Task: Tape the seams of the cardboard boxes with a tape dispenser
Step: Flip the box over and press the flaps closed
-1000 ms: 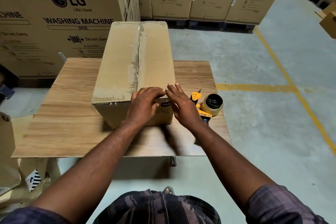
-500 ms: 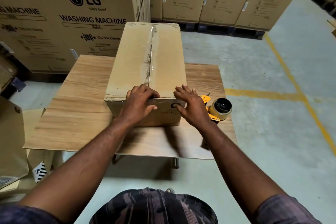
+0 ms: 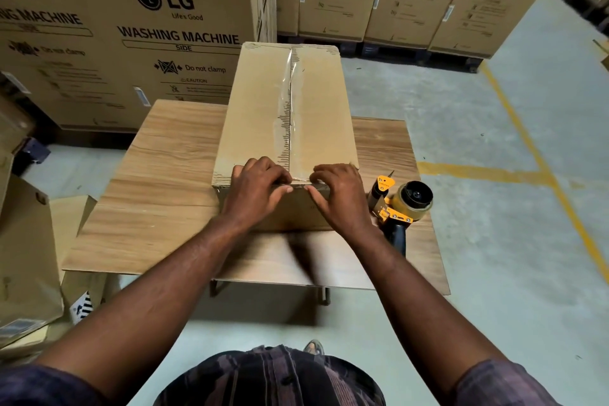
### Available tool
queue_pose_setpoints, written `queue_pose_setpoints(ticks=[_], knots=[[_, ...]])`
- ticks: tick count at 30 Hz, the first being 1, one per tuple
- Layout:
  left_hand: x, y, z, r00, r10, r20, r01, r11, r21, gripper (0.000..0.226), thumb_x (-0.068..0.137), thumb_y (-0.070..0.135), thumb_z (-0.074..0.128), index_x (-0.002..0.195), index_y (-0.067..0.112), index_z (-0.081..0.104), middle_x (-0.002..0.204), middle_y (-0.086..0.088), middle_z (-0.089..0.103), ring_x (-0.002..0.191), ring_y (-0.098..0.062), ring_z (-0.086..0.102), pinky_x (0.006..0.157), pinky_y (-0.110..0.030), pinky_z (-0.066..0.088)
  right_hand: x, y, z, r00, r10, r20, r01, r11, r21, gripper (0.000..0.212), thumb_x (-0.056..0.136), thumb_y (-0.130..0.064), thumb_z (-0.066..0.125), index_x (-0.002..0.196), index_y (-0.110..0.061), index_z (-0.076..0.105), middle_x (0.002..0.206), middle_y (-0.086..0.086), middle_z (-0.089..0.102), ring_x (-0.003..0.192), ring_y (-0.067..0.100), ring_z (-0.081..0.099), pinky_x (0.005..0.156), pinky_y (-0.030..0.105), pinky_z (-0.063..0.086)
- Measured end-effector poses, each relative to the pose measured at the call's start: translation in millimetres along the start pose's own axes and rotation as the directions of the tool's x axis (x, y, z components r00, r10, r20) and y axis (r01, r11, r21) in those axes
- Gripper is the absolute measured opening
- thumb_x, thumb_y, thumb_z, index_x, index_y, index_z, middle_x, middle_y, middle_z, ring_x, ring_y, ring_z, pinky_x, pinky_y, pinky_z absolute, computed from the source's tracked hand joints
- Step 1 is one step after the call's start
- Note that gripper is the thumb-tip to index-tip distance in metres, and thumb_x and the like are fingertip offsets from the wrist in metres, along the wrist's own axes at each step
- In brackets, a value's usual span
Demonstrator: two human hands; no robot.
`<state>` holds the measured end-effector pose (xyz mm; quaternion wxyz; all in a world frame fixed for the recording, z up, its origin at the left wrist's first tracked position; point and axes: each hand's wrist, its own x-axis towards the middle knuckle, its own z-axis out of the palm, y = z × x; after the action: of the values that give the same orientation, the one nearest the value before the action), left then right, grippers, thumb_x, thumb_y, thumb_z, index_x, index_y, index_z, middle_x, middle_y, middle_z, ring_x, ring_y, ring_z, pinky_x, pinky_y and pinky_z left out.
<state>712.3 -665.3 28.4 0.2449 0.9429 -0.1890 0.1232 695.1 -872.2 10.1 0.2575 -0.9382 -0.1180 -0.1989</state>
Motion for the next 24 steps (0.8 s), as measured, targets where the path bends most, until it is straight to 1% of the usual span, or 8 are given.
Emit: queue_pose_setpoints(ticks=[2,6,9,12,15,17,21,24], knots=[[-4,-13,-7,1.000,-0.024,0.005,0.024,0.999,0.025,0.029,0.077,0.034,0.083,0.103,0.031,0.069,0.099,0.004,0.061,0.098,-0.025,0.058,0.080,-0.038,0.035,0,-7,4,1.000,0.009,-0.023,-0.010,1.000,-0.008,0.016,0.086,-0.028,0.074,0.099,-0.018,0.070,0.111,0.000,0.069,0.100,0.025,0.056,0.091,0.040,0.045],[-14,-26,-14,0.995,0.022,0.095,-0.030,0.996,0.086,0.054,0.070,0.020,0.087,0.119,0.031,0.065,0.111,0.004,0.059,0.104,-0.025,0.056,0.084,-0.040,0.037,-8,-11,6,0.999,0.033,0.017,-0.031,0.994,-0.107,0.032,0.076,-0.016,0.075,0.106,-0.016,0.065,0.117,0.003,0.063,0.102,0.028,0.052,0.088,0.043,0.045],[-12,-30,-16,0.997,0.054,0.049,-0.056,0.997,0.043,0.039,0.077,0.035,0.083,0.113,0.030,0.068,0.107,0.005,0.061,0.102,-0.024,0.057,0.083,-0.040,0.038,1,-24,6,0.998,0.056,0.041,-0.050,0.988,-0.143,0.033,0.077,-0.028,0.075,0.107,-0.019,0.064,0.115,0.004,0.060,0.105,0.027,0.050,0.090,0.043,0.043],[-10,-42,-20,1.000,-0.003,-0.013,0.004,0.999,0.037,0.030,0.080,0.046,0.076,0.105,0.031,0.069,0.101,0.005,0.062,0.099,-0.023,0.058,0.081,-0.038,0.037,11,-42,14,0.999,0.038,0.032,-0.035,0.994,-0.106,0.026,0.084,-0.034,0.068,0.105,-0.018,0.066,0.106,0.005,0.061,0.100,0.028,0.052,0.085,0.041,0.041],[-15,-54,-27,1.000,0.000,0.029,-0.002,0.999,0.045,0.040,0.075,0.036,0.083,0.111,0.032,0.068,0.106,0.004,0.060,0.102,-0.025,0.057,0.082,-0.038,0.035,7,-46,20,0.998,0.052,0.027,-0.050,0.995,-0.083,0.020,0.084,-0.030,0.067,0.100,-0.018,0.066,0.104,0.004,0.060,0.099,0.028,0.054,0.085,0.042,0.044],[-19,-59,-32,0.997,0.020,0.079,-0.024,0.998,0.055,0.051,0.071,0.028,0.087,0.117,0.034,0.066,0.110,0.005,0.058,0.105,-0.023,0.055,0.083,-0.038,0.033,3,-43,21,0.997,0.070,0.033,-0.067,0.994,-0.085,0.024,0.080,-0.026,0.069,0.102,-0.019,0.065,0.107,0.003,0.059,0.102,0.028,0.053,0.087,0.043,0.044],[-21,-70,-38,1.000,0.019,-0.012,-0.019,1.000,0.011,0.032,0.078,0.044,0.080,0.105,0.032,0.068,0.103,0.007,0.059,0.101,-0.019,0.053,0.081,-0.034,0.032,11,-57,24,0.995,0.091,0.052,-0.086,0.991,-0.099,0.033,0.076,-0.031,0.073,0.106,-0.020,0.064,0.112,0.004,0.058,0.104,0.028,0.050,0.086,0.041,0.042],[-19,-82,-40,0.999,-0.021,-0.027,0.020,0.998,-0.052,0.024,0.080,0.040,0.079,0.099,0.029,0.068,0.098,0.006,0.059,0.098,-0.020,0.053,0.082,-0.038,0.040,22,-78,34,0.996,0.064,0.063,-0.059,0.995,-0.085,0.027,0.082,-0.034,0.072,0.104,-0.020,0.066,0.106,0.005,0.060,0.101,0.028,0.052,0.083,0.041,0.042]])
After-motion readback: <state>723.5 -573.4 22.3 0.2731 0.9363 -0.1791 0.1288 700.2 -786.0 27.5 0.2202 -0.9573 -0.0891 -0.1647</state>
